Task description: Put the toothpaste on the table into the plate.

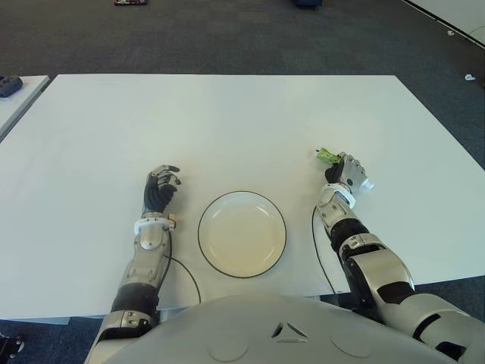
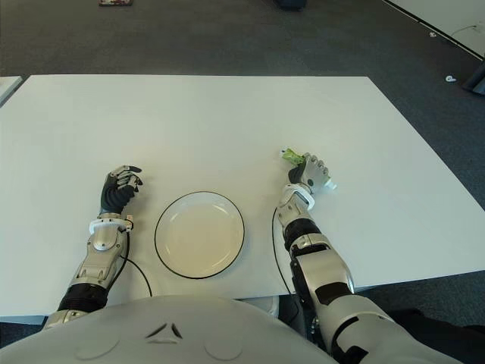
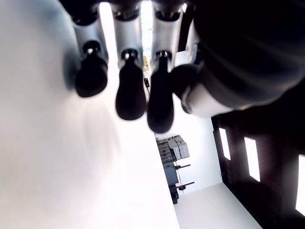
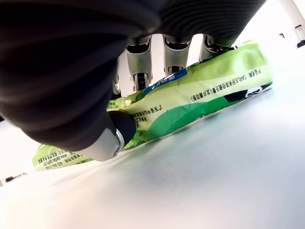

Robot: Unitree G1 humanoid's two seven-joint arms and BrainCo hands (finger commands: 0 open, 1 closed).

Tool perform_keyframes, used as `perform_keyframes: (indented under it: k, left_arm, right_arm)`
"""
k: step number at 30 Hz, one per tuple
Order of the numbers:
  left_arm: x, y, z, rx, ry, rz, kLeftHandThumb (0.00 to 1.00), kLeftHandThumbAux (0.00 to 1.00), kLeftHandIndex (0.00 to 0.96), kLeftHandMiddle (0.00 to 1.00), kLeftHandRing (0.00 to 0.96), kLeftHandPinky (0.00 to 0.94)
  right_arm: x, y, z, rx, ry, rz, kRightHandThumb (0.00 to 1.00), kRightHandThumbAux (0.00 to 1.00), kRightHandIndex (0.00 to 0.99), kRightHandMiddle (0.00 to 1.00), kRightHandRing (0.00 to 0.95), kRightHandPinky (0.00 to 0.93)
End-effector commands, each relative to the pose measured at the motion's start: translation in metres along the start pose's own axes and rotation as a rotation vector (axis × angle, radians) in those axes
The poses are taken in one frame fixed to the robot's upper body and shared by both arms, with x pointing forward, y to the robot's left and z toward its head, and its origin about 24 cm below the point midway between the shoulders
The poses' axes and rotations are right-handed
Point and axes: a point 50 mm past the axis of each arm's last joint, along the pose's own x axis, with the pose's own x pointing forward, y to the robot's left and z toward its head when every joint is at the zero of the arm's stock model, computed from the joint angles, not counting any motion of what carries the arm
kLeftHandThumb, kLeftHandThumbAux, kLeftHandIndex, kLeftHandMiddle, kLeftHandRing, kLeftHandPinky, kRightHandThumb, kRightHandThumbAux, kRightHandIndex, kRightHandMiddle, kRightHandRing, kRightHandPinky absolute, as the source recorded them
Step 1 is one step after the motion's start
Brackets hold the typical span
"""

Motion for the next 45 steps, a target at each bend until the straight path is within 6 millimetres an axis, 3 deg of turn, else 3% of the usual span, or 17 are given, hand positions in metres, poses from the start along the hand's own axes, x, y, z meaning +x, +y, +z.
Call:
perform_keyframes:
  k: [1,6,15,32,40,45]
  left_arm:
    - [-0.004,0.0,-0.01,0.001,0.059,-0.001,0.707,0.719,0.436,0.719,0.715,0.704]
    - [-0.003,0.0,-0.01,0.004,0.054,-0.004,0.707,0.719,0.436,0.719,0.714,0.701]
    - [-0.003,0.0,-0.009,0.007,0.044,-0.004,0.708,0.718,0.436,0.721,0.718,0.714]
    - [-0.003,0.0,-0.01,0.01,0.056,0.003,0.707,0.718,0.436,0.726,0.726,0.714]
    - [-0.005,-0.001,-0.009,0.007,0.052,-0.002,0.707,0.718,0.436,0.723,0.719,0.712]
    - [-0.005,-0.002,-0.009,0.005,0.053,-0.002,0.708,0.718,0.436,0.722,0.72,0.713]
  right_arm:
    - [-0.02,0.016,-0.004,0.087,-0.032,0.055,0.711,0.716,0.436,0.806,0.813,0.845]
    - [-0.025,0.01,0.0,0.291,-0.161,0.034,0.712,0.717,0.437,0.806,0.817,0.836]
    - [-0.036,-0.004,0.013,0.464,-0.346,0.033,0.711,0.718,0.439,0.807,0.821,0.844]
    - [-0.06,-0.026,0.038,0.593,-0.63,-0.038,0.708,0.72,0.441,0.844,0.859,0.879]
    - [-0.077,-0.036,0.052,0.651,-0.819,-0.034,0.708,0.721,0.44,0.865,0.866,0.867]
    - [-0.099,-0.044,0.065,0.722,-0.953,0.037,0.707,0.721,0.44,0.872,0.866,0.858]
